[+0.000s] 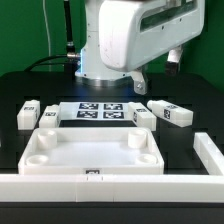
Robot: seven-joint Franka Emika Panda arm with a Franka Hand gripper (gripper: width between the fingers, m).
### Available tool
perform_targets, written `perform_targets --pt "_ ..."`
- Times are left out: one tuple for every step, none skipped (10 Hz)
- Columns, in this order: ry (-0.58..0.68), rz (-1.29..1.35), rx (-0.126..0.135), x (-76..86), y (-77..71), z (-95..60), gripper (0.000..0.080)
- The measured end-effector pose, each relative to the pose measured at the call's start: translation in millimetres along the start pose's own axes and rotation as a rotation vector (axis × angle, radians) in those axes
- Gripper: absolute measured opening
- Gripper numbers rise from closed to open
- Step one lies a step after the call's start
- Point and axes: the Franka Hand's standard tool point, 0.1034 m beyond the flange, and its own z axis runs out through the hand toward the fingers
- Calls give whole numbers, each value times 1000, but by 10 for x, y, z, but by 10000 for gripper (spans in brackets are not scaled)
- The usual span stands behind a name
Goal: Assemble desk
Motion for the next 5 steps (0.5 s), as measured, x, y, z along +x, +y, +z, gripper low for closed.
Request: perform_targets --pt "0 0 0 1 0 0 650" --pt "0 0 0 1 0 0 650" --pt "0 0 0 1 1 0 650" --pt "0 0 0 0 1 2 650" --pt "5 -54 -11 -18 20 12 650"
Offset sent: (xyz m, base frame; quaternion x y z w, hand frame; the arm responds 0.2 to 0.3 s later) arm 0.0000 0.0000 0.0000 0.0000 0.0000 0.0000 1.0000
